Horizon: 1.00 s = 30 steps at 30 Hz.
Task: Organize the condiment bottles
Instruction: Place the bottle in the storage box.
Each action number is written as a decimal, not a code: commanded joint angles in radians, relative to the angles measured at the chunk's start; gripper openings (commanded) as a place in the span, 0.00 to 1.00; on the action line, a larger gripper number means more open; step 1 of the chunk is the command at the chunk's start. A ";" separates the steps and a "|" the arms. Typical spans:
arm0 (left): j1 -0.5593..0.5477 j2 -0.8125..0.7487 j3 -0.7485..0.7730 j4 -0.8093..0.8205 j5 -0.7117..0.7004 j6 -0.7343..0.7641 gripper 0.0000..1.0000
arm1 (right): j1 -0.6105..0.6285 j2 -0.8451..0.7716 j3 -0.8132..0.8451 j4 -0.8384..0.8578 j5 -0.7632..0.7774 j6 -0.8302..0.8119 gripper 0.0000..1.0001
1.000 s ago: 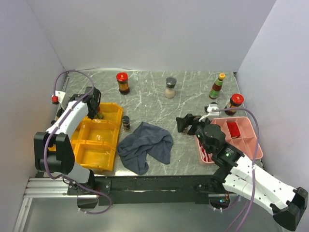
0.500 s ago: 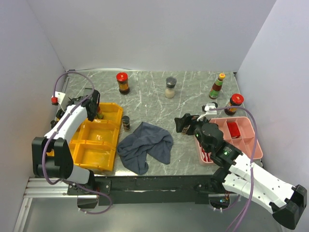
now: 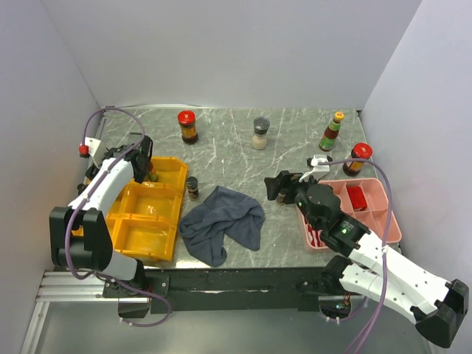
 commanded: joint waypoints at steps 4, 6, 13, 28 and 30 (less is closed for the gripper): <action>-0.001 0.039 0.090 -0.169 0.125 0.021 0.01 | -0.001 -0.019 0.073 0.002 0.002 -0.015 1.00; -0.003 0.016 0.085 -0.136 0.139 0.078 0.01 | -0.001 -0.044 0.069 -0.006 0.005 -0.018 1.00; -0.001 -0.100 0.048 -0.019 0.180 0.250 0.01 | -0.001 -0.095 0.042 0.000 -0.003 -0.016 1.00; 0.000 -0.148 -0.051 -0.140 0.078 0.090 0.01 | -0.001 -0.153 0.026 0.006 -0.067 -0.012 1.00; 0.000 -0.152 -0.068 -0.077 0.090 0.094 0.01 | -0.003 -0.160 0.024 0.005 -0.066 -0.013 1.00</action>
